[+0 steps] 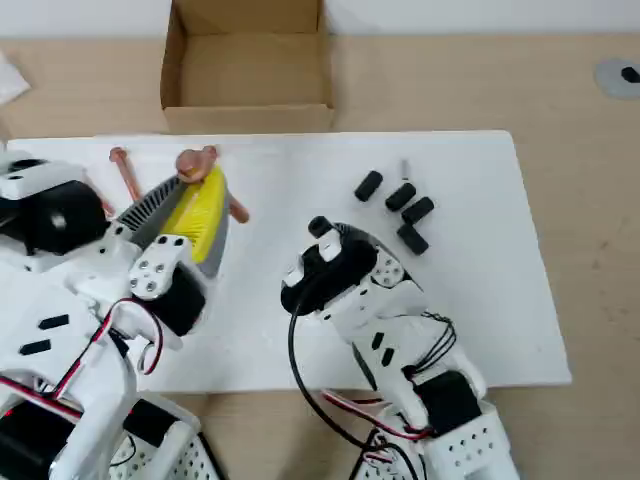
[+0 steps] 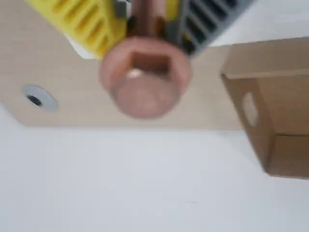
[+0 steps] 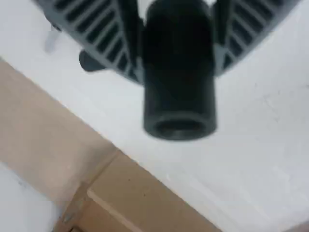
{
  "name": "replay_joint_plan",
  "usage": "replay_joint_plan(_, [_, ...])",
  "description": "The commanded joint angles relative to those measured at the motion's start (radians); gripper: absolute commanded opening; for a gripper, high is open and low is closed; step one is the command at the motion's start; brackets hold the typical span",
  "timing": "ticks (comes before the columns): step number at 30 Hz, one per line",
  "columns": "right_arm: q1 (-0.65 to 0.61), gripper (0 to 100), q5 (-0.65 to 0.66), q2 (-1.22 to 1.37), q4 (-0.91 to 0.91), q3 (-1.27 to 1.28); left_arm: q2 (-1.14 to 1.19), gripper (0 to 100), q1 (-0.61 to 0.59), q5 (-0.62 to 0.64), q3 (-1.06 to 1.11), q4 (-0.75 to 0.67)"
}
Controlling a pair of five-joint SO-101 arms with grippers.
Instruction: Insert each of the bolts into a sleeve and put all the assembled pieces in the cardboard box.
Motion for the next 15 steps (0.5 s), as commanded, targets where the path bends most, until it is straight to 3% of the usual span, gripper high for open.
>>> replay_joint_plan(1, [-0.015,1.0,0.011,-0.062,-0.101,0.045,0.024,1,0.015,0.009,-0.002,-0.028])
replay_joint_plan(10, [-0.090,1.0,0.006,-0.182,-0.107,0.105,0.087,1,0.015,0.009,0.008,-0.026])
replay_joint_plan(15, [-0.217,1.0,-0.068,-0.257,-0.121,0.116,0.094,1,0.015,0.008,0.009,-0.043])
